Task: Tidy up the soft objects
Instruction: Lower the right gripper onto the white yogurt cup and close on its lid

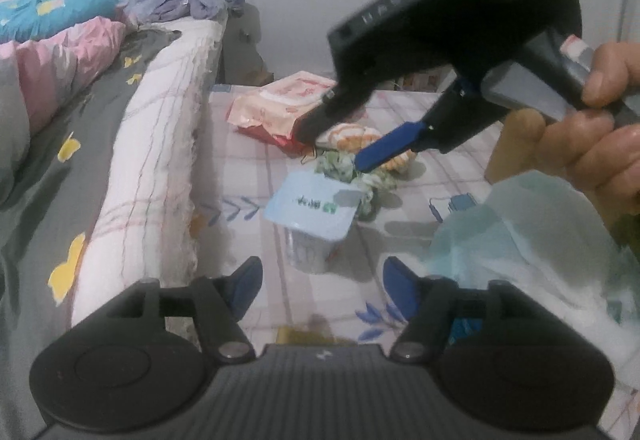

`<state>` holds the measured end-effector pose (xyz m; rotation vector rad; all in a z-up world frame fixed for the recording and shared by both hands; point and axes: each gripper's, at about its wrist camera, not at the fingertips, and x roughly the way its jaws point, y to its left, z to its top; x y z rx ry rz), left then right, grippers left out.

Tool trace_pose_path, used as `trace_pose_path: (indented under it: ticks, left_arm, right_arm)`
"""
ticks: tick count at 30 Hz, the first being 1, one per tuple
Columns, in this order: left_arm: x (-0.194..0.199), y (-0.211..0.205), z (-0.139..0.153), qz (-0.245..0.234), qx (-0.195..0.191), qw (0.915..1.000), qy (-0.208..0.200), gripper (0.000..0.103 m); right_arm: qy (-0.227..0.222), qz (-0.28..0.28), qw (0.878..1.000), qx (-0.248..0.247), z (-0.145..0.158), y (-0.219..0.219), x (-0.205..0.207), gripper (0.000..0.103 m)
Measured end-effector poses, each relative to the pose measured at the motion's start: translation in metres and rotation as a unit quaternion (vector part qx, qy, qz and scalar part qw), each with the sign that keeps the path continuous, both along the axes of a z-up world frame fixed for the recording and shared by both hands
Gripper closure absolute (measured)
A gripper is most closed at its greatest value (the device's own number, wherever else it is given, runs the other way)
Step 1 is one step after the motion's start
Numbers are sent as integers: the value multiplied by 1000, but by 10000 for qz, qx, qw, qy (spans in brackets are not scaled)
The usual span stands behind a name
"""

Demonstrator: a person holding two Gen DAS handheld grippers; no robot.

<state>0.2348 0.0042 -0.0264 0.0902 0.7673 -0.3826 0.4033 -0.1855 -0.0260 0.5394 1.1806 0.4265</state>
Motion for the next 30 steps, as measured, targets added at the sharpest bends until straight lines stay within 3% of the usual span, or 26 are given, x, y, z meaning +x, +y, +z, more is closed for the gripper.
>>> trace_pose_path:
  ticks: [8, 16, 19, 30]
  left_arm:
    - [30, -12, -11, 54, 66, 9999, 92, 39]
    - [52, -16, -26, 188, 23, 9994, 299, 44]
    - [55, -15, -29, 244, -43, 9990, 363, 50]
    - [53, -17, -24, 341, -77, 9979, 545, 51]
  right_arm:
    - [172, 13, 9996, -234, -31, -6, 27, 65]
    - [490, 281, 9983, 150, -52, 5, 37, 74]
    - [525, 399, 9976, 202, -52, 8, 36, 74]
    - [712, 369, 9963, 318, -51, 4, 26, 76]
